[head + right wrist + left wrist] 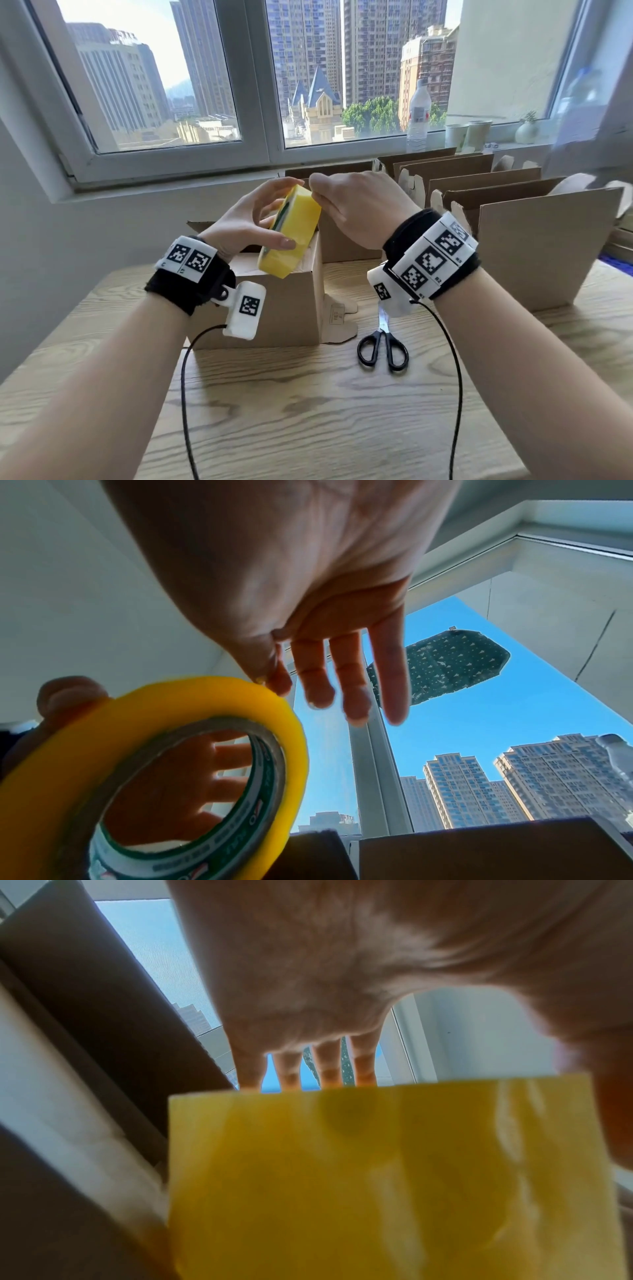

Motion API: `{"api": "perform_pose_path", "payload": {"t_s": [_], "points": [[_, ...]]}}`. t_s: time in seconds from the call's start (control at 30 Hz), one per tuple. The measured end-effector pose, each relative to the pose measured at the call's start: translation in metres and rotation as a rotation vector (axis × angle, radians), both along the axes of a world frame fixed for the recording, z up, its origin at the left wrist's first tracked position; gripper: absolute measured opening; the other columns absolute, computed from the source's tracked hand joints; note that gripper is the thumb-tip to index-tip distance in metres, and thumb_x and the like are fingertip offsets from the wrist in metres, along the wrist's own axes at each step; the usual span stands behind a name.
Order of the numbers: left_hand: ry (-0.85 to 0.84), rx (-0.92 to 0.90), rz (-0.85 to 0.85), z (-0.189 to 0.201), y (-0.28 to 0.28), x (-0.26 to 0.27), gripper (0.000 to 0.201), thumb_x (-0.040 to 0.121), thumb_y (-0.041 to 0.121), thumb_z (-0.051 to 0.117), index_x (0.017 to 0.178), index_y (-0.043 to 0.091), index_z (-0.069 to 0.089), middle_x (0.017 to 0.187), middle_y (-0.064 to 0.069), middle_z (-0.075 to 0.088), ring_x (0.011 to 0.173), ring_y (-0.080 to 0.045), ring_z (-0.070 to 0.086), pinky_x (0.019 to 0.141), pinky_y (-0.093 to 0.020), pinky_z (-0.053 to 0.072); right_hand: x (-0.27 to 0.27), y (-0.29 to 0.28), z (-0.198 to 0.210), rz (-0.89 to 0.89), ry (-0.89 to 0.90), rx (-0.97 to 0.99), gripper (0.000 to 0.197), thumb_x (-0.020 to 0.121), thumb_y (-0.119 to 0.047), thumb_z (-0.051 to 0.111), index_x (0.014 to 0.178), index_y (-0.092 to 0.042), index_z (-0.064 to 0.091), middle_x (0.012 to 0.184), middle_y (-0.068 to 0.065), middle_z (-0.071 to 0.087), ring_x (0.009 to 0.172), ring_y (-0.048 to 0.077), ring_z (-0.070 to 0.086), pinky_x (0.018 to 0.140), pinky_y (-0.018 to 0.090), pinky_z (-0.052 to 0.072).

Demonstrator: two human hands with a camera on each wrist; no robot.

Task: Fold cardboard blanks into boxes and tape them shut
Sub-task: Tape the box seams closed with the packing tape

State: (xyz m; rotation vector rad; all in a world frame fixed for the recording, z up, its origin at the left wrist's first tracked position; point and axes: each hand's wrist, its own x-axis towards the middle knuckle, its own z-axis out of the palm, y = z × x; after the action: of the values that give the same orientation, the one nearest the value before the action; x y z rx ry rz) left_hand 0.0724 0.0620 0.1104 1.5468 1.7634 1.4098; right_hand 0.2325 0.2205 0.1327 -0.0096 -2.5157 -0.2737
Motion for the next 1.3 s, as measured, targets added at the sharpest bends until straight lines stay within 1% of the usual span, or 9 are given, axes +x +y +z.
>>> {"api": "perform_pose_path", "payload": {"t_s": [0.1, 0.2, 0.3, 0.47, 0.67, 0.87, 1.0, 1.13, 1.3], "points": [[-0.001, -0.003, 0.001, 0.001, 0.0, 0.002, 0.103, 0.046, 0.043, 0.095, 0.137, 0.028, 0.049, 0.141, 0.0, 0.053, 0.134, -0.02, 0.046, 0.115, -0.051, 0.033, 0.0, 0.0, -0.002, 0.02, 0.01, 0.036, 0.017, 0.107, -0.029, 0.032, 0.102, -0.018, 0.044, 0.074, -0.005, 0.044, 0.061, 0.021, 0.045, 0.061, 0.033, 0.037], [-0.007, -0.009, 0.001, 0.001, -0.001, 0.003, 0.105, 0.044, 0.048, 0.095, 0.137, 0.029, 0.049, 0.141, 0.0, 0.053, 0.135, -0.02, 0.046, 0.115, -0.051, 0.032, -0.002, -0.001, -0.004, 0.058, 0.007, -0.007, 0.012, 0.106, -0.024, 0.035, 0.095, -0.02, 0.033, 0.071, -0.005, 0.044, 0.058, 0.023, 0.044, 0.059, 0.032, 0.033], [-0.007, -0.014, -0.002, 0.001, 0.0, 0.002, 0.104, 0.044, 0.047, 0.095, 0.136, 0.03, 0.049, 0.141, -0.001, 0.052, 0.135, -0.02, 0.046, 0.116, -0.05, 0.032, -0.006, 0.0, -0.005, 0.111, 0.021, -0.058, 0.014, 0.104, -0.018, 0.039, 0.091, -0.018, 0.032, 0.067, -0.004, 0.043, 0.056, 0.024, 0.043, 0.058, 0.031, 0.032], [0.003, -0.013, -0.007, 0.0, 0.001, -0.001, 0.095, 0.05, 0.025, 0.088, 0.136, 0.028, 0.05, 0.14, -0.004, 0.053, 0.135, -0.019, 0.046, 0.116, -0.049, 0.032, -0.006, 0.001, -0.007, 0.216, 0.054, -0.127, 0.017, 0.1, -0.012, 0.044, 0.087, -0.017, 0.034, 0.061, -0.013, 0.033, 0.051, 0.02, 0.038, 0.057, 0.031, 0.032], [0.017, -0.008, -0.038, 0.0, 0.002, -0.001, 0.099, 0.05, 0.022, 0.086, 0.14, 0.02, 0.045, 0.14, -0.007, 0.053, 0.133, -0.016, 0.048, 0.107, -0.032, 0.042, -0.007, 0.002, -0.007, 0.261, 0.038, -0.173, 0.015, 0.098, -0.011, 0.046, 0.084, -0.013, 0.04, 0.061, -0.007, 0.04, 0.052, 0.021, 0.042, 0.057, 0.03, 0.031], [0.016, -0.002, -0.044, -0.001, 0.003, -0.003, 0.097, 0.05, 0.025, 0.086, 0.139, 0.023, 0.046, 0.141, -0.006, 0.051, 0.133, -0.016, 0.048, 0.105, -0.03, 0.044, -0.005, 0.009, -0.012, 0.276, 0.056, -0.346, 0.019, 0.102, -0.016, 0.044, 0.083, -0.013, 0.045, 0.06, -0.008, 0.043, 0.053, 0.02, 0.047, 0.053, 0.033, 0.034], [0.018, 0.02, -0.02, -0.003, 0.001, -0.005, 0.095, 0.051, 0.027, 0.087, 0.137, 0.026, 0.047, 0.141, -0.004, 0.051, 0.134, -0.015, 0.046, 0.109, -0.035, 0.041, -0.004, 0.01, -0.015, 0.247, 0.085, -0.521, 0.037, 0.106, -0.038, 0.036, 0.081, -0.012, 0.044, 0.061, -0.002, 0.05, 0.058, 0.024, 0.054, 0.062, 0.042, 0.047], [0.037, 0.011, -0.032, -0.002, 0.003, -0.004, 0.097, 0.052, 0.027, 0.086, 0.139, 0.023, 0.045, 0.14, -0.003, 0.052, 0.133, -0.014, 0.048, 0.103, -0.026, 0.045, -0.009, 0.006, -0.017, 0.141, 0.084, -0.395, 0.033, 0.104, -0.047, 0.037, 0.086, -0.019, 0.042, 0.061, -0.009, 0.045, 0.059, 0.019, 0.048, 0.057, 0.035, 0.035], [0.056, 0.0, -0.024, -0.003, 0.006, -0.003, 0.1, 0.05, 0.029, 0.087, 0.141, 0.023, 0.044, 0.138, -0.003, 0.054, 0.132, -0.015, 0.048, 0.106, -0.033, 0.044, -0.011, 0.007, -0.018, 0.184, 0.124, -0.357, 0.027, 0.105, -0.031, 0.041, 0.082, -0.017, 0.04, 0.057, -0.009, 0.04, 0.053, 0.015, 0.04, 0.055, 0.033, 0.028]]}}
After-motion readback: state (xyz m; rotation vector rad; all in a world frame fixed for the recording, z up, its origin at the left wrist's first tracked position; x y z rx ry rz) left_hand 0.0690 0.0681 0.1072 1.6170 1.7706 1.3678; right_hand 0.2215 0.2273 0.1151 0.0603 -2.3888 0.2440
